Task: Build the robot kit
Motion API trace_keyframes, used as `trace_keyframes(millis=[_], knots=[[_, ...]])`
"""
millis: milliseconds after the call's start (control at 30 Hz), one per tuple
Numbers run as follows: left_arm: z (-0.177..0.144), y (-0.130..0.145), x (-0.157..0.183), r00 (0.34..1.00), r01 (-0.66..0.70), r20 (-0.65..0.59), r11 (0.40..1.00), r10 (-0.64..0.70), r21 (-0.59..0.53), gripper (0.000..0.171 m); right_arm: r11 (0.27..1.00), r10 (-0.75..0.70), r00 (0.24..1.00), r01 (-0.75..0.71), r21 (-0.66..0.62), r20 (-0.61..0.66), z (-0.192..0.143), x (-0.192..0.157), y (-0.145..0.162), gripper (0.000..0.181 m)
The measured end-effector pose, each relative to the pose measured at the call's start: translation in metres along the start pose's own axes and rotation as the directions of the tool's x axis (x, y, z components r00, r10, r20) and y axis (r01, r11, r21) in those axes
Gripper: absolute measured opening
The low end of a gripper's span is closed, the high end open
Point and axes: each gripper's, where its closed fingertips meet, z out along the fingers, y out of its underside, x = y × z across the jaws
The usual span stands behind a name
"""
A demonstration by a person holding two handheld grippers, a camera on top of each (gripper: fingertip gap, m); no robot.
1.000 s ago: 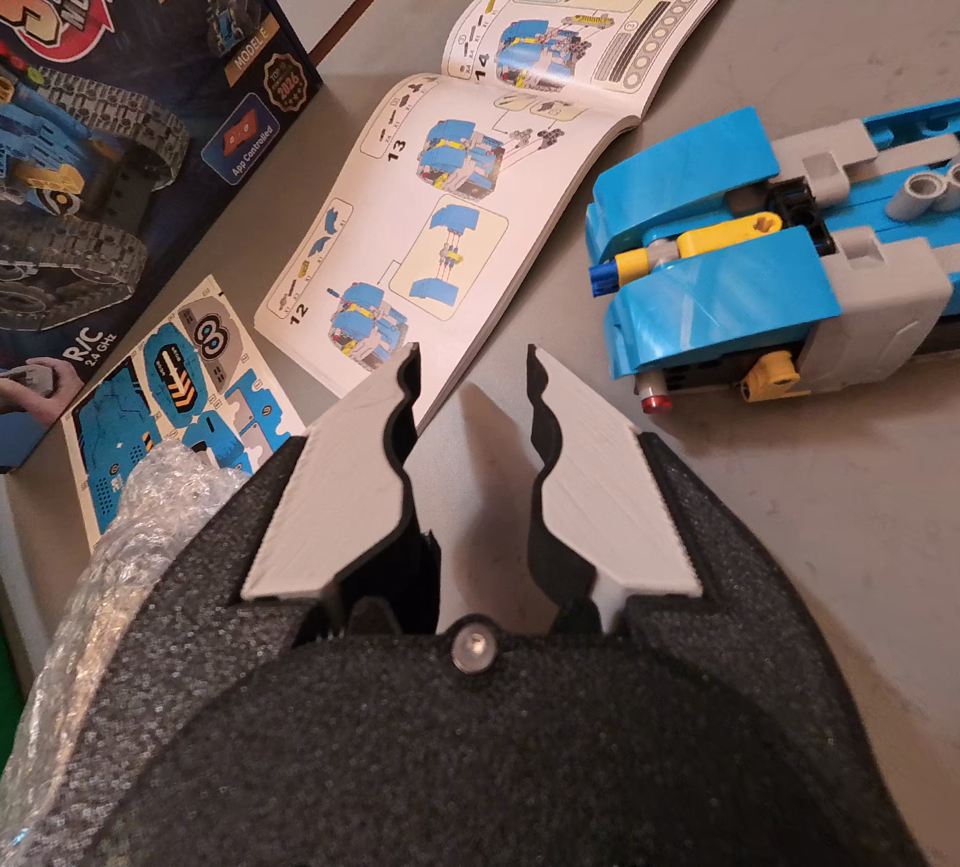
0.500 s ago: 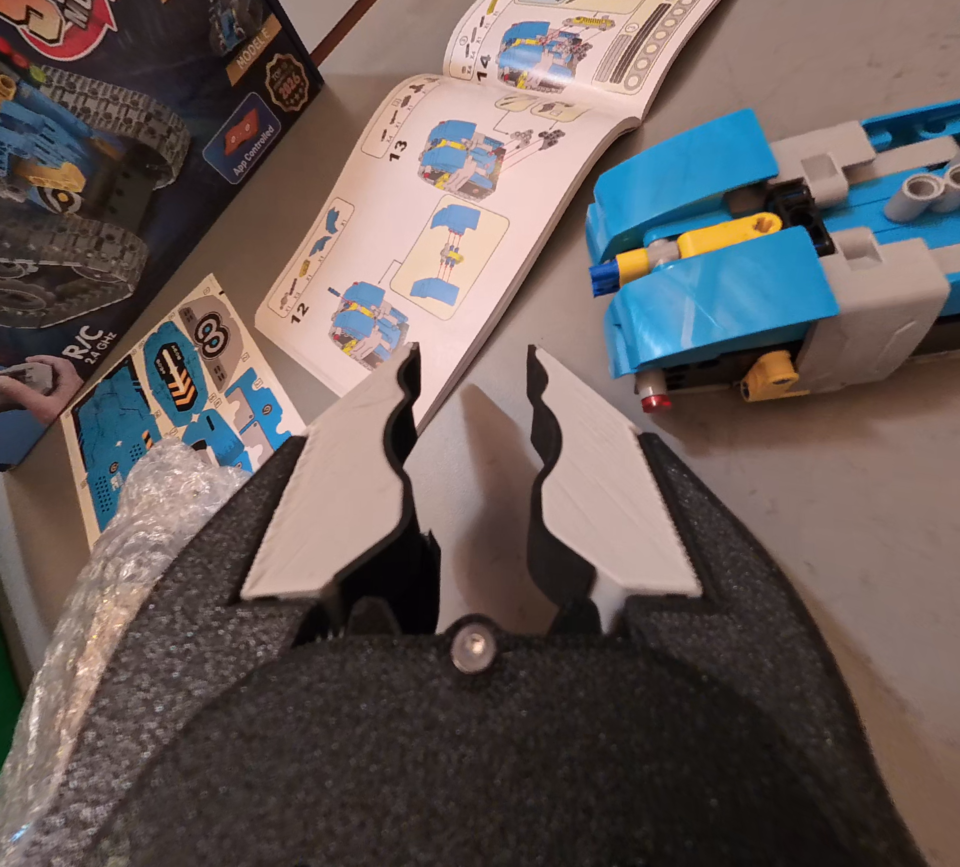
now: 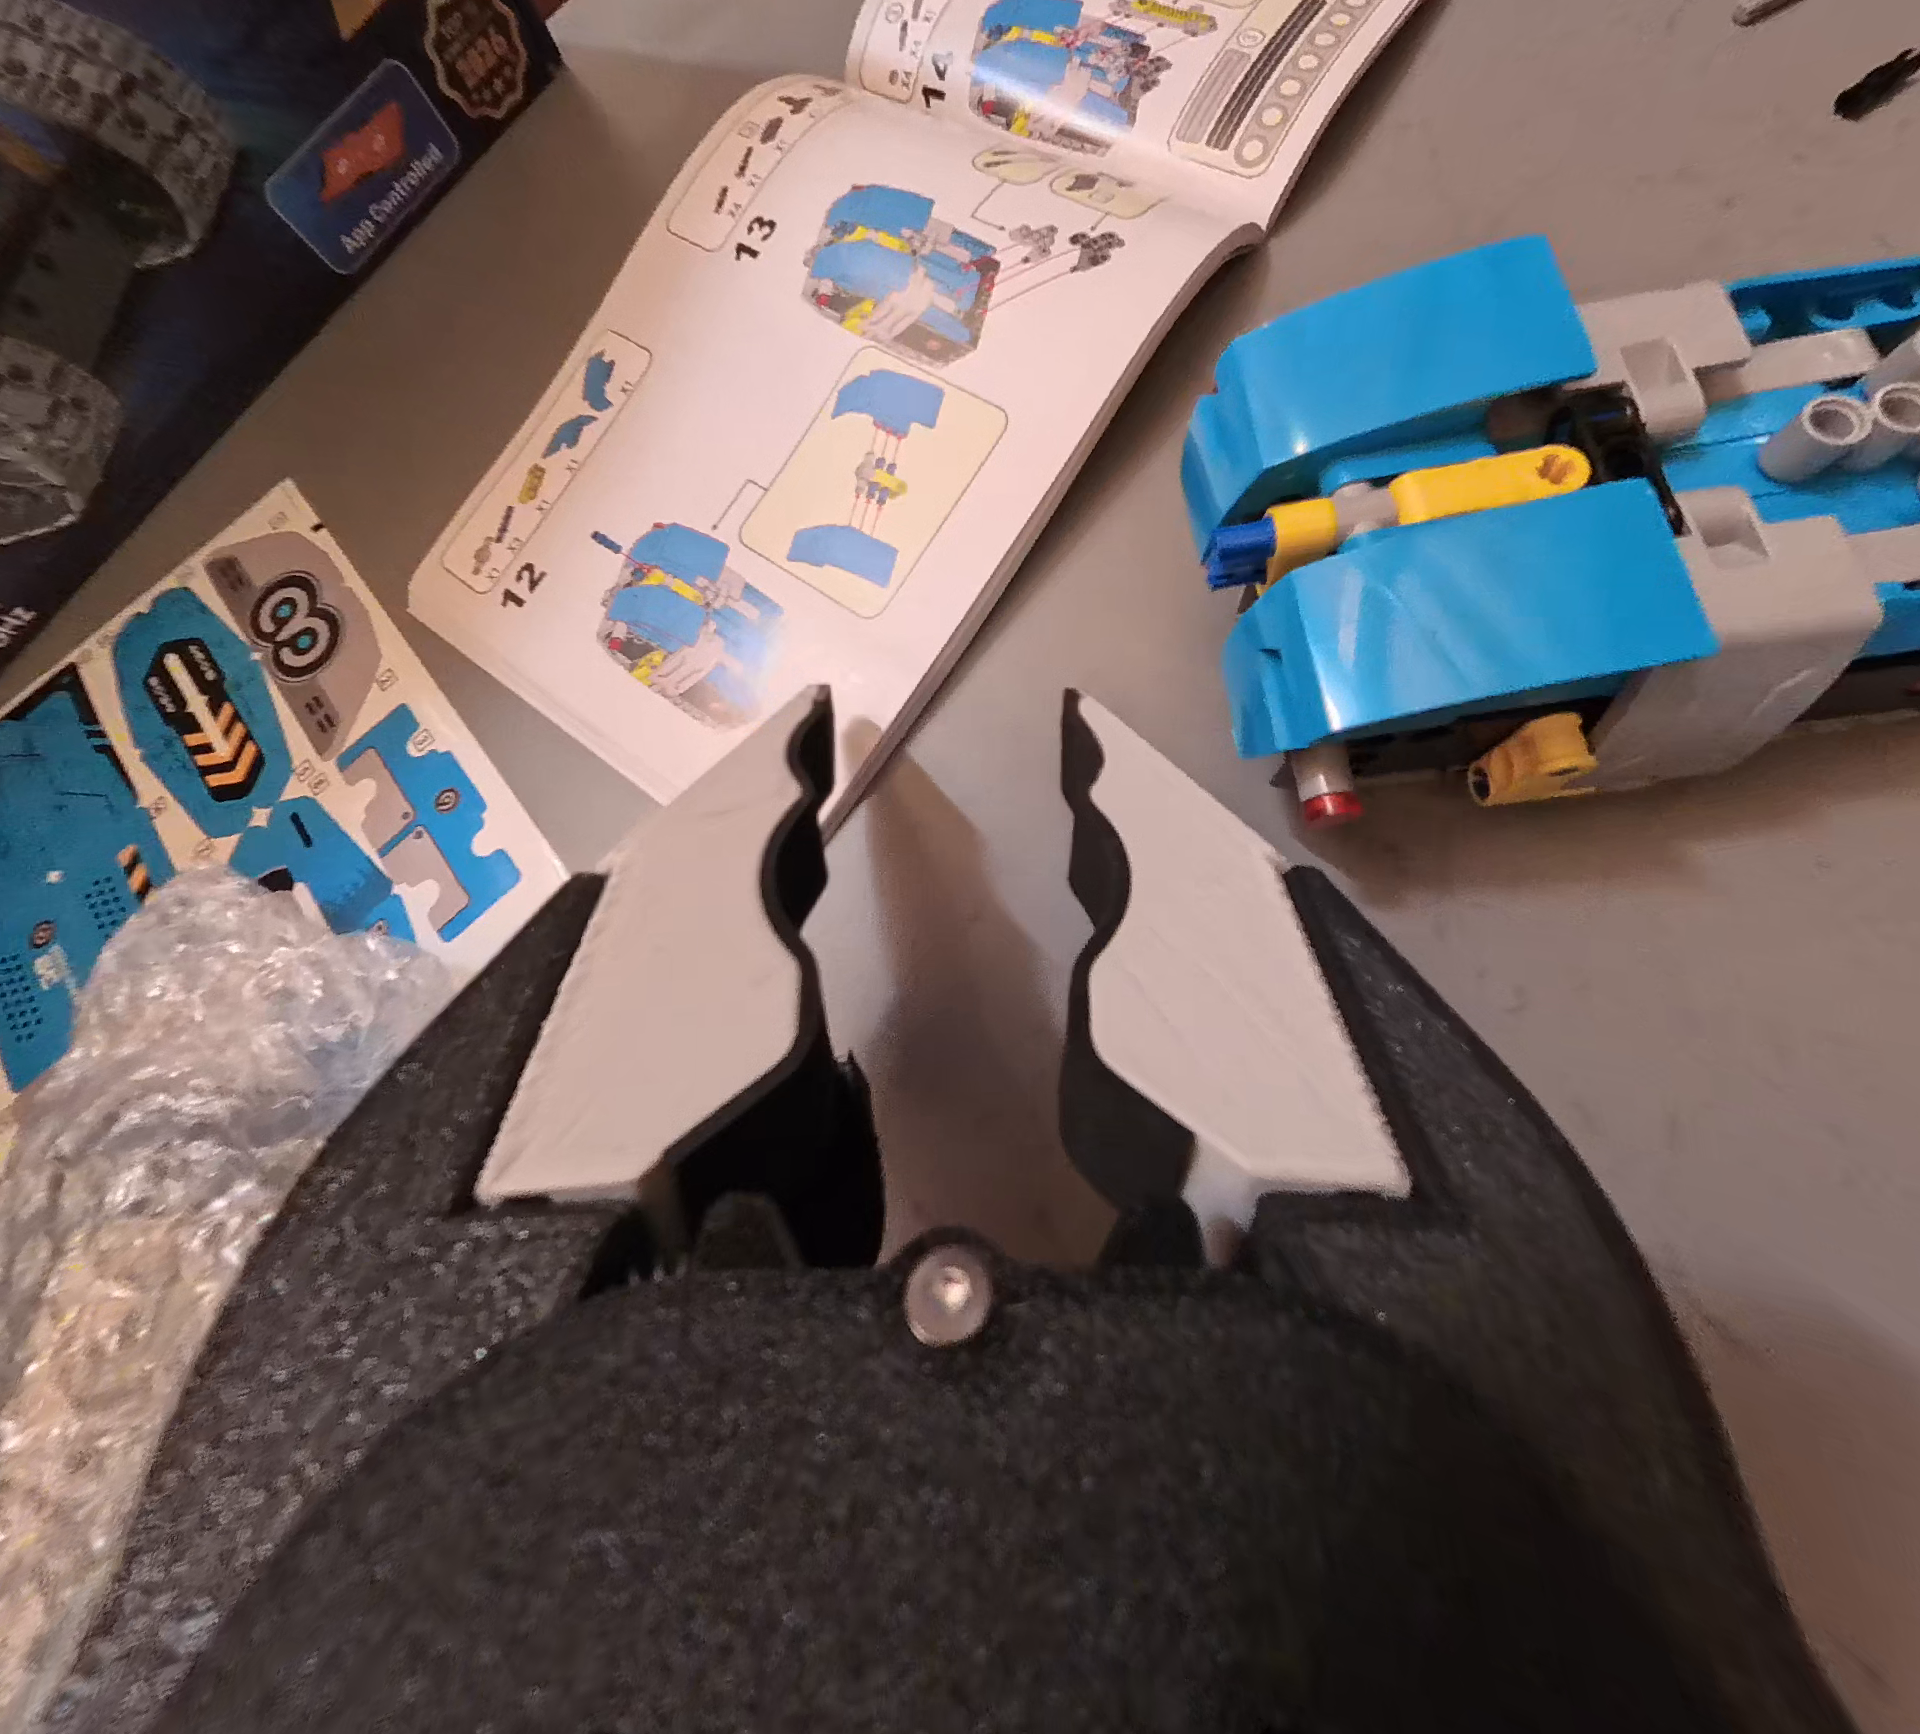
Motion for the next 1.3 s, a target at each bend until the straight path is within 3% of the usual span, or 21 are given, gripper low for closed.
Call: trace_keyframes(millis=[133, 300, 467, 533, 633, 867, 1300], knots=[[0.001, 0.001, -0.001, 0.999, 0.043, -0.031, 0.999, -0.043, -0.009, 0.045, 1.000, -0.014, 1.000, 0.014, 0.004, 0.007, -0.004, 0.006, 0.004, 0.059], [0.004, 0.002, -0.008, 0.995, 0.092, -0.026, 0.996, -0.093, -0.021, 0.045, 0.996, -0.032, 0.997, 0.038, -0.081, 0.068, 0.010, 0.005, 0.024, 0.059], [0.004, 0.002, -0.010, 0.995, 0.097, -0.011, 0.995, -0.098, -0.023, 0.046, 0.990, -0.087, 0.985, 0.103, -0.099, 0.151, 0.023, -0.014, 0.029, 0.048], [0.004, 0.002, -0.010, 0.995, 0.099, -0.013, 0.995, -0.099, -0.021, 0.046, 0.983, -0.153, 0.979, 0.164, -0.081, 0.133, 0.022, -0.018, 0.026, 0.038], [0.004, 0.002, -0.010, 0.995, 0.095, -0.013, 0.995, -0.095, -0.021, 0.046, 0.973, -0.219, 0.975, 0.221, -0.072, 0.036, 0.019, -0.009, 0.023, 0.041], [0.004, 0.002, -0.010, 0.996, 0.091, -0.009, 0.996, -0.091, -0.022, 0.046, 0.969, -0.166, 0.977, 0.187, -0.162, 0.134, 0.019, -0.019, 0.047, 0.040], [0.004, 0.003, -0.011, 0.997, 0.076, 0.012, 0.997, -0.075, -0.026, 0.047, 0.964, -0.197, 0.960, 0.227, -0.140, 0.197, 0.018, -0.037, 0.047, 0.033]])
